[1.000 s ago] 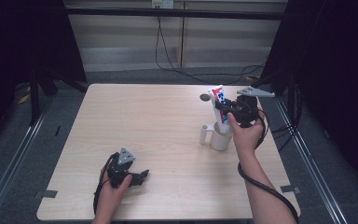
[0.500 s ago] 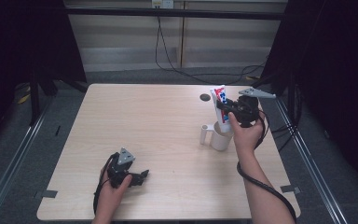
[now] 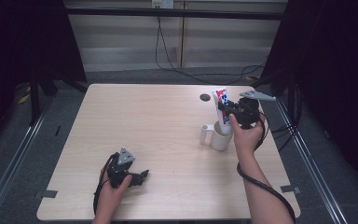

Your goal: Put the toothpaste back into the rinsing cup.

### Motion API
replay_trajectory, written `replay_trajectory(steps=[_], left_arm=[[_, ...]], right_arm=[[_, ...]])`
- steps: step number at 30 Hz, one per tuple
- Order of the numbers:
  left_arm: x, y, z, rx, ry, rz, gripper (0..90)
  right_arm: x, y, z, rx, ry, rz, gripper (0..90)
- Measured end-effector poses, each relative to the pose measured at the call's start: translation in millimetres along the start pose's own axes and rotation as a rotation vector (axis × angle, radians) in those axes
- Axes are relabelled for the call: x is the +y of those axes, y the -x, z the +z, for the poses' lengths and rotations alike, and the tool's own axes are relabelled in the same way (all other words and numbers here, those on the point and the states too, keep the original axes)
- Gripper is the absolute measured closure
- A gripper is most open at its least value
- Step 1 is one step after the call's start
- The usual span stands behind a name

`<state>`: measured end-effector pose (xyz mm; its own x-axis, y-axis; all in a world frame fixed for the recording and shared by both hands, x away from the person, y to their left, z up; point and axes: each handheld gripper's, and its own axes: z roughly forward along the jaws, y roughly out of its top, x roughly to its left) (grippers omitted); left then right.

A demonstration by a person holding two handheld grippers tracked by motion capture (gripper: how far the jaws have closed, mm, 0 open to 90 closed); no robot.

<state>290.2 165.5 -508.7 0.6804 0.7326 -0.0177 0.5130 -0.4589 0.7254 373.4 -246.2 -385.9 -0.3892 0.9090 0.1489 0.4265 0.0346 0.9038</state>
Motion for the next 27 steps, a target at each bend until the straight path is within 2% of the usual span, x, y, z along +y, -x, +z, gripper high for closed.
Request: replay_trajectory(steps=[14, 27], left_arm=[[0.0, 0.0, 0.0, 0.000, 0.000, 0.000, 15.4], [0.0, 0.1, 0.0, 0.000, 0.000, 0.000, 15.3]], right_arm=[[-11.2, 5.4, 4.0, -0.001, 0.003, 0.009, 66.6], [-15.2, 1.6, 2.9, 0.000, 0.004, -0.010, 66.2]])
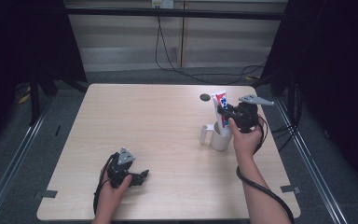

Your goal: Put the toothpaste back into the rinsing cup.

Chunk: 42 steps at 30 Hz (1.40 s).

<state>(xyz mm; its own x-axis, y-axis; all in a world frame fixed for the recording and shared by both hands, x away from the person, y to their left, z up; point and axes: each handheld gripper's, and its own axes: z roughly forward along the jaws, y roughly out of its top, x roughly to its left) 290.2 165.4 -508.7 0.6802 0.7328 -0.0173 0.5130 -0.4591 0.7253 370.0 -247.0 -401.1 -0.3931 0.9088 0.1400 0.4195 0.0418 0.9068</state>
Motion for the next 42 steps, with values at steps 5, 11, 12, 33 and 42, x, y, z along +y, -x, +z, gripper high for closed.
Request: replay_trajectory(steps=[5, 11, 12, 33, 42], left_arm=[[0.0, 0.0, 0.0, 0.000, 0.000, 0.000, 15.3], [0.0, 0.0, 0.0, 0.000, -0.001, 0.001, 15.4], [0.0, 0.0, 0.0, 0.000, 0.000, 0.000, 15.3], [0.0, -0.1, -0.1, 0.000, -0.001, 0.001, 15.4], [0.0, -0.1, 0.0, 0.000, -0.001, 0.001, 15.3]], right_arm=[[-4.1, 2.2, -1.3, -0.003, 0.002, 0.004, 65.9], [-7.4, 3.3, -1.9, 0.000, 0.000, 0.007, 65.7], [-7.7, 3.2, -2.1, 0.001, -0.001, 0.005, 65.7], [-15.3, -0.6, -11.1, 0.015, -0.004, -0.012, 65.5], [-22.5, -2.3, -11.8, 0.021, -0.022, -0.029, 65.4]])
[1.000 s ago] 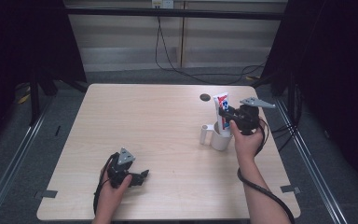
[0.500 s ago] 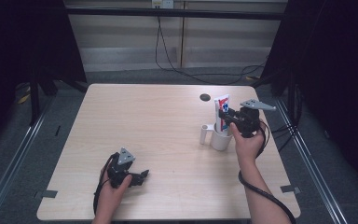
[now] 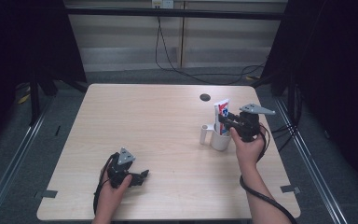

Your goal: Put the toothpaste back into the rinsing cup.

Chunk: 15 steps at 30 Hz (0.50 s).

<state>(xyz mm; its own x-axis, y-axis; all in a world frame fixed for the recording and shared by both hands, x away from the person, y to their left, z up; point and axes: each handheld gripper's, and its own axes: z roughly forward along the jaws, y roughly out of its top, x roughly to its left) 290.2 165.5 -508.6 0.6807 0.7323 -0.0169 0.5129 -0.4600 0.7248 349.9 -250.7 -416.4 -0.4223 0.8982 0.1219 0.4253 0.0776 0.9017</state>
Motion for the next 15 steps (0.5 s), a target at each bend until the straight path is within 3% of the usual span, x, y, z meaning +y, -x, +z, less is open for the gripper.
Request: replay_trajectory(steps=[15], left_arm=[[0.0, 0.1, 0.0, 0.001, 0.000, 0.000, 15.3]], right_arm=[[-5.3, 0.7, -5.9, 0.002, -0.010, -0.009, 65.0]])
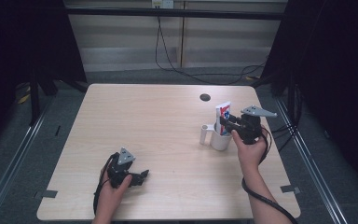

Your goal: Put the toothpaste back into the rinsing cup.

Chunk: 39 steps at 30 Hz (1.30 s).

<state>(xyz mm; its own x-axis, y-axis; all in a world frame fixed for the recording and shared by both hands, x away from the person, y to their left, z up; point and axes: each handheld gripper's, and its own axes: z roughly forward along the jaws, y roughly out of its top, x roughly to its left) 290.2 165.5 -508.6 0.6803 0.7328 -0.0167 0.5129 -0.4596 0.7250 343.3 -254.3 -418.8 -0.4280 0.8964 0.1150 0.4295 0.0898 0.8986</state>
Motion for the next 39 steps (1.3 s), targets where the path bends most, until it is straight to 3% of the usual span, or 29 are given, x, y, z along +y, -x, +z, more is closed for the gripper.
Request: replay_trajectory(steps=[39], left_arm=[[0.0, 0.0, 0.0, 0.000, 0.000, 0.000, 15.4]], right_arm=[[-16.2, -1.3, -1.3, -0.019, -0.056, -0.029, 64.0]])
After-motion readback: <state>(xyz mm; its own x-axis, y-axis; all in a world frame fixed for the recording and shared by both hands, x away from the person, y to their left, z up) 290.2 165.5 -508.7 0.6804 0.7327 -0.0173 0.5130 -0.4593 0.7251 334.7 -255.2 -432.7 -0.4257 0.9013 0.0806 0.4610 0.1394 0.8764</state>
